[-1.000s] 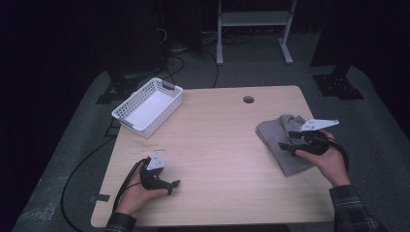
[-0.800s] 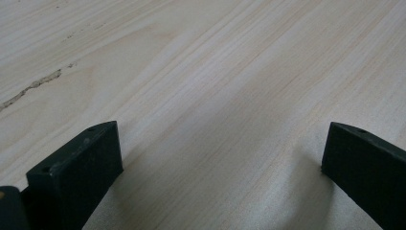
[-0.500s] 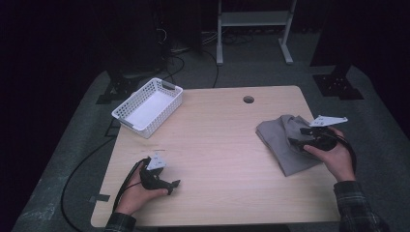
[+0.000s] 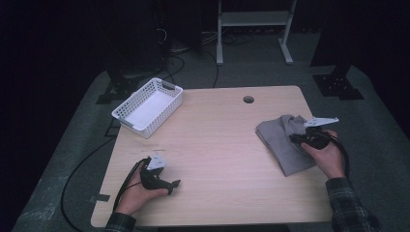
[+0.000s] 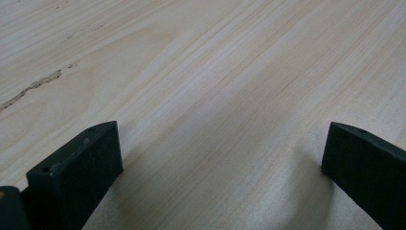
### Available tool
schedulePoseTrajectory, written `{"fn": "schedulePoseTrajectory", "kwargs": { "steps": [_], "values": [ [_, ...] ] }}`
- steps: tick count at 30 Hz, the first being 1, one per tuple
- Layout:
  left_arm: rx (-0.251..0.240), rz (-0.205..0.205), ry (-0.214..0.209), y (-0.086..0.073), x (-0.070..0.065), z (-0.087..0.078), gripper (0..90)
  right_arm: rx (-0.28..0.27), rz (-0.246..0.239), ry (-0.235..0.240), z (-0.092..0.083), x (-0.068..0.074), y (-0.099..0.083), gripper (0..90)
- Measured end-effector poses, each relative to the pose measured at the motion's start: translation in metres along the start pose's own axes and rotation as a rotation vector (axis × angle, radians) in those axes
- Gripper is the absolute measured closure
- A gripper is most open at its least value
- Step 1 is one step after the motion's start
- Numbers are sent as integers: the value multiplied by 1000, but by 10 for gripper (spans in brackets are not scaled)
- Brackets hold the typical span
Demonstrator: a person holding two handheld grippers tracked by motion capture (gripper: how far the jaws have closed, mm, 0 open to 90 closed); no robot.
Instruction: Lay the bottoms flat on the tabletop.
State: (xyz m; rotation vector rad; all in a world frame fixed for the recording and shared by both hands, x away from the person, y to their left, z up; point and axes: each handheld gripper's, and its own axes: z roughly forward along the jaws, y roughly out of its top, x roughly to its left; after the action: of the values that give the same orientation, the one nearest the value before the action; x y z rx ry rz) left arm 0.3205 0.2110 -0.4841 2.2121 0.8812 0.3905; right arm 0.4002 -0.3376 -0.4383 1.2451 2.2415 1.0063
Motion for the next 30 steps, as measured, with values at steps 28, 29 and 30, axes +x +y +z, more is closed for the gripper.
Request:
{"fn": "schedulePoseTrajectory", "kwargs": {
  "steps": [28,29,30],
  "values": [
    [2,0,-1,2,-1,1,0,-286,-106,129,-64,60,66,861],
    [3,0,-1,2,-1,1,0,-295,-118,141,-64,65,70,861],
    [2,1,-1,2,-1,2,0,-298,-128,147,-64,69,72,861]
  ]
}}
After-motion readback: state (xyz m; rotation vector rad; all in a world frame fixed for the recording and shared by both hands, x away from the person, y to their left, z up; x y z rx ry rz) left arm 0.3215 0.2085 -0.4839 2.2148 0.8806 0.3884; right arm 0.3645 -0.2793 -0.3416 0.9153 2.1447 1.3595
